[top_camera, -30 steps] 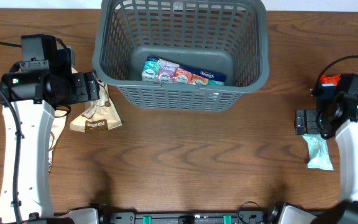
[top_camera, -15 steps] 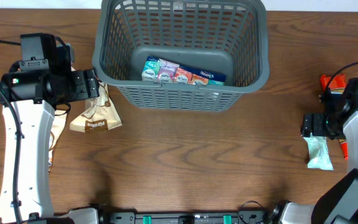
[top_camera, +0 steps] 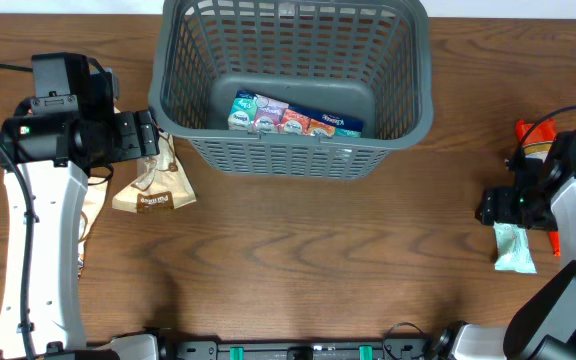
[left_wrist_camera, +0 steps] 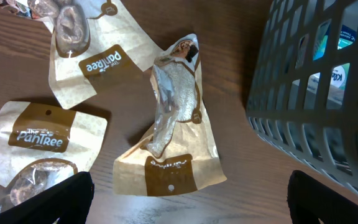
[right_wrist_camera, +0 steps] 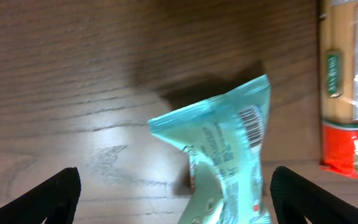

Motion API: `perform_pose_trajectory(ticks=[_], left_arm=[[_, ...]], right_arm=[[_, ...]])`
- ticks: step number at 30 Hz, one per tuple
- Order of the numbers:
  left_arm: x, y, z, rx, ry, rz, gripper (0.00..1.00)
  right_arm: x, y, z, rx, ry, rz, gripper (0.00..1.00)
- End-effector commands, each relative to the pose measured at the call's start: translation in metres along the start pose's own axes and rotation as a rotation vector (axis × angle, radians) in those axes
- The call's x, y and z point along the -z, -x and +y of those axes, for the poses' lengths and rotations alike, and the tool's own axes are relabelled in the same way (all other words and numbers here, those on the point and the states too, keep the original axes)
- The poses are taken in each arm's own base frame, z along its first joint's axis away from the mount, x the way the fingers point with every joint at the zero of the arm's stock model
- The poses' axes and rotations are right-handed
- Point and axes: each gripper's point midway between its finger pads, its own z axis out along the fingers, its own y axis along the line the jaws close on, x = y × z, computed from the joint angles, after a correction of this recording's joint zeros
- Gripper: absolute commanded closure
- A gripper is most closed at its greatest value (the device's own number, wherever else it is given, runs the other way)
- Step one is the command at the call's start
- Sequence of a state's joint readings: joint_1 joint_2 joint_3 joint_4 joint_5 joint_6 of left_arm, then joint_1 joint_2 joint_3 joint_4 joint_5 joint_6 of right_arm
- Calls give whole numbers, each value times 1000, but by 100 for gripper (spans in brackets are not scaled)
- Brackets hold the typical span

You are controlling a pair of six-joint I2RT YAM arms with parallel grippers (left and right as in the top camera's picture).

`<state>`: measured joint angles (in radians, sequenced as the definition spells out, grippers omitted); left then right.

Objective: Pack container
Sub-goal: 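Lower the right gripper and grasp the mint-green packet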

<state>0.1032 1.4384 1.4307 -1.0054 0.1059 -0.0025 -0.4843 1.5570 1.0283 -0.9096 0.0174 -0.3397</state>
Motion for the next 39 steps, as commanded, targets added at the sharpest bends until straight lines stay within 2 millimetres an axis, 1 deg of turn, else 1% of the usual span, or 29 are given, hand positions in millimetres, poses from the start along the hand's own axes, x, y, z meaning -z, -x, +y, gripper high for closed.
perform_pose_trajectory(ticks=[1,4,11,14,17,23,25,27,31,35,39], left_arm=[[-3,-2,-1,0,-8,9,9],[-3,1,-1,-5,-9,-2,9],[-3,5,-1,-5,-10,-17,9],[-3,5,-1,-5,-10,-17,9],[-3,5,-1,-5,-10,-17,8],[-3,5,-1,-9,-10,-17,9],[-3,5,-1,-8,-10,-17,9],[-3,5,-1,-8,-10,-17,9],[-3,5,-1,-9,-10,-17,8],[-3,5,-1,-9,-10,-17,9],[-3,5,-1,-8,-10,-17,9]], right_arm=[[7,-2,8,-30,43,-26,16],[23,1,13,-28,54,-79,16],[68,-6,7,-50,-49,-186,12],[73,-8,1,-44,-87,-192,10],[63,-10,1,-32,-84,-169,10],[25,-19,2,-26,-82,-142,9],[15,-21,2,-6,-87,-142,9],[10,-23,0,4,-103,-142,8],[8,-23,-13,-6,-158,-148,6],[6,-21,-27,-43,-175,-162,7],[-5,-23,-33,-72,-152,-144,7]])
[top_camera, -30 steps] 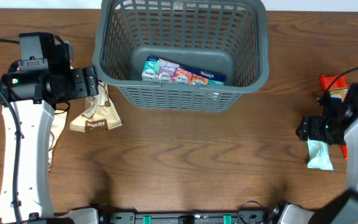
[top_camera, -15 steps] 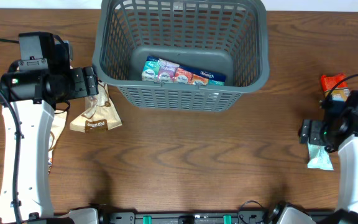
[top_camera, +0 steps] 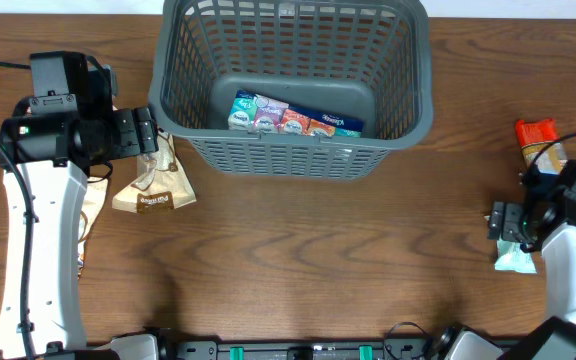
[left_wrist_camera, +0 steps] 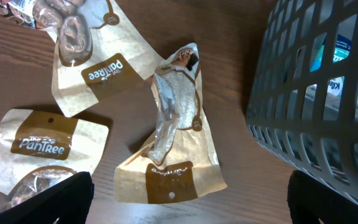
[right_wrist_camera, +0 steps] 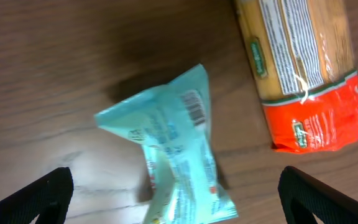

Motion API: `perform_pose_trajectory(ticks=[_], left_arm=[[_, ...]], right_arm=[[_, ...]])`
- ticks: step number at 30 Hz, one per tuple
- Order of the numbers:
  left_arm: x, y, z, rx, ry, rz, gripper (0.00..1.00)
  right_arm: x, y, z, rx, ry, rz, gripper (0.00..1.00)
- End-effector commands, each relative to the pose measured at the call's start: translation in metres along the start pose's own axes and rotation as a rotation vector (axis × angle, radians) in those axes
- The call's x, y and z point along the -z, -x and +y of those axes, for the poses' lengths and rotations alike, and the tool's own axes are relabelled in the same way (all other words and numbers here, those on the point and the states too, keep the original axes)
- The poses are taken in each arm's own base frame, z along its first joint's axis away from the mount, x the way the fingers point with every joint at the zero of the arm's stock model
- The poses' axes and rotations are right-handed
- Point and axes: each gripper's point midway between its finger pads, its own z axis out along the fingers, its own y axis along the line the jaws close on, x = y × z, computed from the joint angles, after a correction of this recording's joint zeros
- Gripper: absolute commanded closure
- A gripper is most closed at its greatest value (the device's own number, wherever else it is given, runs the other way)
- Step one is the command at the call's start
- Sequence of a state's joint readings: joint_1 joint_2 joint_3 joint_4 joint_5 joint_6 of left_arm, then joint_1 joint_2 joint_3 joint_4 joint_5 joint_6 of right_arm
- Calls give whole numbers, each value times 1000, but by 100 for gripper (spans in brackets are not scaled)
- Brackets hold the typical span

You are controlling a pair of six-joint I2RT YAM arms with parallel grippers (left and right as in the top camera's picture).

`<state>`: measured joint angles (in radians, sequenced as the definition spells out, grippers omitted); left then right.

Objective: Pack container
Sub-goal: 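Lower the right gripper and grasp the mint-green packet, then carry the mint-green packet into the basket and release it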

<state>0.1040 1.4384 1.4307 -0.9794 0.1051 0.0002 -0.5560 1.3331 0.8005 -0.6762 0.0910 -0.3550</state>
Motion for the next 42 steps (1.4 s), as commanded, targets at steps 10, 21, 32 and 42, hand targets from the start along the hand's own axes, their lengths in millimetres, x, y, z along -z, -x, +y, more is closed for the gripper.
perform_pose_trajectory(ticks=[10,21,32,42], left_arm=[[-3,-2,-1,-4,-9,9,9],[-3,-2,-1,-4,-9,9,9],[-3,-3,-1,-4,-9,13,9],[-3,-3,-1,-4,-9,14,8]], right_arm=[[-47,-15,10,-1,82,112,10],[-66,-18,21,-15,139,136,36],[-66,-3,20,-105,135,89,95],[10,100,23,-113,155,-122,99]])
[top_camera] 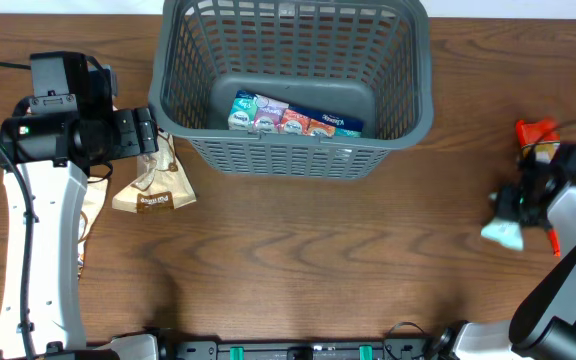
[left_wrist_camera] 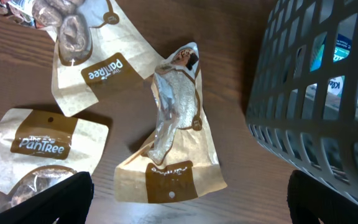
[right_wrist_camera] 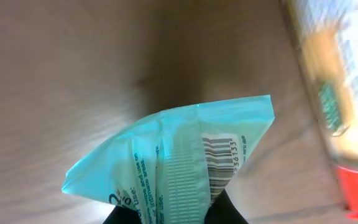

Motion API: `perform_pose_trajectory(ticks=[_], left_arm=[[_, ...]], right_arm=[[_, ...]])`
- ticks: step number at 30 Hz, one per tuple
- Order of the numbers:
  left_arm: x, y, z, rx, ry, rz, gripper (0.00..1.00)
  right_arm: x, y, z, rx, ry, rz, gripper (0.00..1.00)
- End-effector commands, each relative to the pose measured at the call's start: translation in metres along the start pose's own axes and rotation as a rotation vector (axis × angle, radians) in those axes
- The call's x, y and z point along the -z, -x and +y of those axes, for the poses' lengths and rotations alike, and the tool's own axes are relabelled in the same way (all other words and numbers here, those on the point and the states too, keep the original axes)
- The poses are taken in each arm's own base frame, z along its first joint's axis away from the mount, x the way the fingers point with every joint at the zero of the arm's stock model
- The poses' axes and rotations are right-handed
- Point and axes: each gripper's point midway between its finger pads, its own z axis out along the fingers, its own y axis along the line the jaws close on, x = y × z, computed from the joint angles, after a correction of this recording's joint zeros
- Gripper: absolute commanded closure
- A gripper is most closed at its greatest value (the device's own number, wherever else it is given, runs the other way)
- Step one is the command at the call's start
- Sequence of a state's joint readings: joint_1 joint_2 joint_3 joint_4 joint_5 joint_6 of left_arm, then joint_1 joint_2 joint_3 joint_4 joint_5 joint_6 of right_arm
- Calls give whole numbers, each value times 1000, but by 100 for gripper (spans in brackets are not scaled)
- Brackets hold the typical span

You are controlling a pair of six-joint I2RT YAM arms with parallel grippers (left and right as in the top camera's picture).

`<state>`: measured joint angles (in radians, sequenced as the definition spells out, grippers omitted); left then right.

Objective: Pack container
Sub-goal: 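Carry the mint-green packet into the basket and release it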

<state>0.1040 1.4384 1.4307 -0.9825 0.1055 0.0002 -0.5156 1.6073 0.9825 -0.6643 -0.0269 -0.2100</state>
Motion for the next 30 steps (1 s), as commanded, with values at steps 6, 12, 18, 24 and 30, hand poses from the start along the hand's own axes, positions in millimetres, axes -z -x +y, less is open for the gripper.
perform_pose_trajectory(ticks=[6,12,18,24,30], left_arm=[[-3,-2,-1,-5,-9,11,9],[-3,-3,-1,-4,-9,14,8],[-3,-4,-1,-4,-9,18,9],[-3,-6,-1,-4,-8,26,8],[-3,-9,-1,-3,-7,40,9]], right_arm=[[158,131,53,96,43,-402,99],[269,158,148,503,166,-624,99],[348,125,253,1044,246,-828,99],[368,89,328,1407,345,-951,99],[310,77,371,1636,404,-839,99]])
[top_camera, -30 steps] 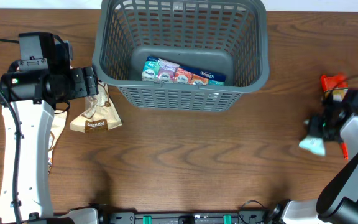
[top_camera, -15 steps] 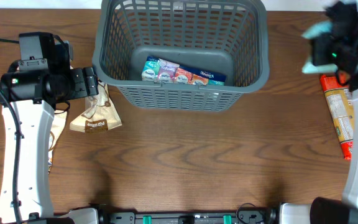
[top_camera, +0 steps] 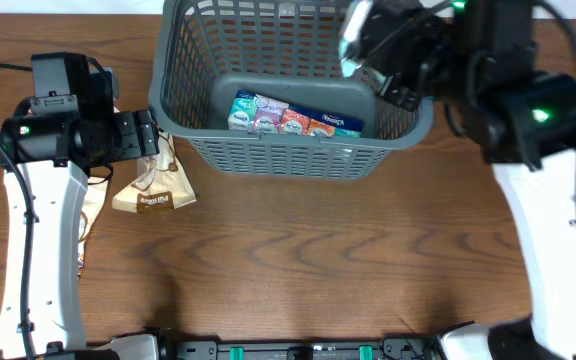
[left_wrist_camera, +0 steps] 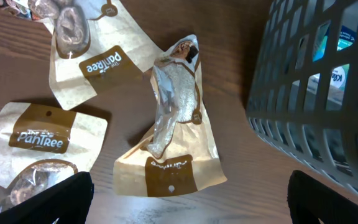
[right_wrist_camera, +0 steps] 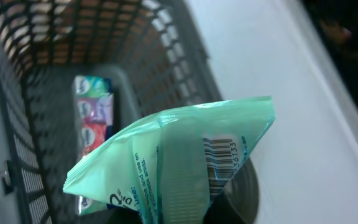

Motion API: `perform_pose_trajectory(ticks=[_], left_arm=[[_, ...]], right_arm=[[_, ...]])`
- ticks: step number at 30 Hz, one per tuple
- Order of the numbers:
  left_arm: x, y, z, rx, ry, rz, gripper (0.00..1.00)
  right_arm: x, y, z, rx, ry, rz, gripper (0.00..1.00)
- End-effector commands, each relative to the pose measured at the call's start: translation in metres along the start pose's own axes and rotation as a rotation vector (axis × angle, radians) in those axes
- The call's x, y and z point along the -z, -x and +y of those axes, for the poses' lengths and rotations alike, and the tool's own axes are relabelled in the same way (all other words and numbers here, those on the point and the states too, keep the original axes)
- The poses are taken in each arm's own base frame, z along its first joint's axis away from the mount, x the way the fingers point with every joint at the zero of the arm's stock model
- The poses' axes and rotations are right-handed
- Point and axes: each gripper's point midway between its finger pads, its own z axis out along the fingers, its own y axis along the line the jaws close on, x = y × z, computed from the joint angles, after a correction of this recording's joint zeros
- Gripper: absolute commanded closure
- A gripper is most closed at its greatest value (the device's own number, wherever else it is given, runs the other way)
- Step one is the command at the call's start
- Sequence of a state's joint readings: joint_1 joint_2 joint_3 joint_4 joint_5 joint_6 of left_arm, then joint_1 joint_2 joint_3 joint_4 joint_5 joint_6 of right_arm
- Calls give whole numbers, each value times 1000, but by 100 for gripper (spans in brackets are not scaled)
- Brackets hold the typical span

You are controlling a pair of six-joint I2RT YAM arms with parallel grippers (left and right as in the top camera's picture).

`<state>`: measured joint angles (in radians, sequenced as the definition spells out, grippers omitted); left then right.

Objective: Pack container
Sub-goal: 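Carry the mint-green packet into the basket and release it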

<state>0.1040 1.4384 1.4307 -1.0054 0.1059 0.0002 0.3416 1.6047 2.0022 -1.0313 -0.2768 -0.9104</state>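
Observation:
The grey plastic basket (top_camera: 298, 158) stands at the back middle, with a row of small tissue packs (top_camera: 290, 115) on its floor. Over its right rear corner my right gripper (top_camera: 363, 45) is shut on a teal packet (right_wrist_camera: 166, 158), which hangs above the basket's inside (right_wrist_camera: 36, 124). My left gripper (top_camera: 151, 140) hovers open by the basket's left wall (left_wrist_camera: 316, 93), above a brown PanTree pouch (left_wrist_camera: 173, 124); its black fingertips (left_wrist_camera: 42, 199) stand wide apart with nothing between them.
Two more brown pouches (left_wrist_camera: 89, 43) (left_wrist_camera: 33, 149) lie left of the first one, near the table's left edge. In the overhead view the right arm (top_camera: 528, 110) reaches across the table's right side.
My right gripper, shut on the teal packet, was low over the table at the far right; now it holds the packet high over the basket's right rear. The left arm has not moved.
My right gripper stood open over the teal packet lying beside an orange pasta pack at the far right, and still so at the second moment. Then it was shut on the packet. Now the packet hangs over the basket. The left gripper stayed open above the pouches.

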Motion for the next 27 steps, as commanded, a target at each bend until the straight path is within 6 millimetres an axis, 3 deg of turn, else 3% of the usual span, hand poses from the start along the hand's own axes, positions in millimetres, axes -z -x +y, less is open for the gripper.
perform_pose_trajectory(ticks=[1,9,14,15,16,18,19,24,27], left_arm=[[-3,-3,-1,-4,-9,16,8],[-3,-4,-1,-4,-9,17,9],[-3,-4,-1,-4,-9,17,9],[-3,-4,-1,-4,-9,17,9],[-3,-3,-1,-4,-9,16,9],[-3,-4,-1,-4,-9,17,9],[-3,-4,-1,-4,-9,18,9],[-3,-4,-1,-4,-9,18,9],[-3,-4,-1,-4,-8,19,9]], right_arm=[[-50,-9,21,136,139,5,99],[-153,-65,66,30,368,115,99],[-185,-89,86,-45,439,171,98],[-187,-91,87,-67,442,179,93],[-189,-94,88,-84,443,189,80],[-189,-94,88,-91,439,196,39],[-187,-92,87,-103,434,195,32],[-161,-73,63,-113,357,159,32],[-123,-54,29,-109,241,120,33]])
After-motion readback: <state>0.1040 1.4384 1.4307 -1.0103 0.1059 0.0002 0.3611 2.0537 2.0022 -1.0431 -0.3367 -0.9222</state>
